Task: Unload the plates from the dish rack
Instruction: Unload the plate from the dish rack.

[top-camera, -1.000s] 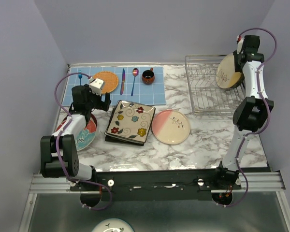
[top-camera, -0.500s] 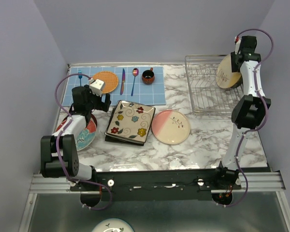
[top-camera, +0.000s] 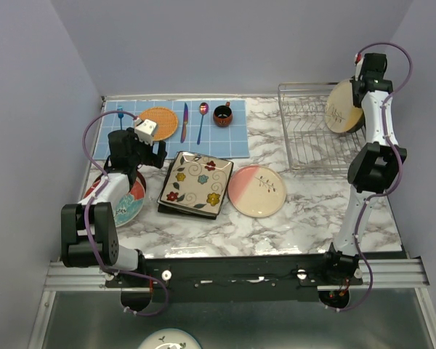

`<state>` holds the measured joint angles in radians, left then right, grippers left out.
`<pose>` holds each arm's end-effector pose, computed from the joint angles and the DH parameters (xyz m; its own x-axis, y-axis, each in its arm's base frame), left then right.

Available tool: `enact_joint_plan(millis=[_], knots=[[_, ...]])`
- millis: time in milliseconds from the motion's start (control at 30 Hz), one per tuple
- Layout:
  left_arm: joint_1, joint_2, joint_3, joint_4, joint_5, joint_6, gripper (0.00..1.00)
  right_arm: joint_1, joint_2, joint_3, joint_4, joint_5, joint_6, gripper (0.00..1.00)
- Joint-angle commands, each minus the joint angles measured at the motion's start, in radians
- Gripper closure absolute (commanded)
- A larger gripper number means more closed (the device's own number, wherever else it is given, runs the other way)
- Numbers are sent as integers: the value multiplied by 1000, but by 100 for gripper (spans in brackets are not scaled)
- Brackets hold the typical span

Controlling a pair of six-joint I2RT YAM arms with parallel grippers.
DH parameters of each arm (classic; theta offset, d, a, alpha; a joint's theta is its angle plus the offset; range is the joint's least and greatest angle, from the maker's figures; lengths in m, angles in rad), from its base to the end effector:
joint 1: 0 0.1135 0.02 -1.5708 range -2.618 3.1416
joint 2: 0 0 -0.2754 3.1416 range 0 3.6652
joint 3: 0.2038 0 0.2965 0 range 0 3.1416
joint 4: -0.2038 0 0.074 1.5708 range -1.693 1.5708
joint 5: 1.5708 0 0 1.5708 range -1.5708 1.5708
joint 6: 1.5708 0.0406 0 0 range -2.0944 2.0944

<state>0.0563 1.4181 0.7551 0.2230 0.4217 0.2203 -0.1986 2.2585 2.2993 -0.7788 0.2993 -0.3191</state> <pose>0.3448 0.0028 0.2070 -0.3454 0.1802 -0.9210 0.4036 0.9145 0.0276 0.5524 -0.1234 0.3222 -0.7525 -0.1543 -0.6402 0.1752 0.8902 -0.4205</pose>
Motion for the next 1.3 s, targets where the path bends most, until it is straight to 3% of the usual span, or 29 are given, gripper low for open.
enact_joint_plan(millis=[0, 67, 800, 1100, 1267], knots=[[-6, 7, -5, 19, 26, 14, 1, -13, 39, 23, -14, 4, -8, 93], [-7, 7, -5, 19, 25, 19, 1, -12, 30, 26, -20, -12, 3, 99], [-6, -13, -2, 9, 29, 10, 1, -10, -151, -9, -73, -181, 45, 99], [-6, -27, -11, 3, 25, 19, 1, -9, -129, -100, -33, -154, 32, 99], [-7, -22, -7, -1, 25, 24, 1, -9, -91, -58, -53, -146, 28, 99]])
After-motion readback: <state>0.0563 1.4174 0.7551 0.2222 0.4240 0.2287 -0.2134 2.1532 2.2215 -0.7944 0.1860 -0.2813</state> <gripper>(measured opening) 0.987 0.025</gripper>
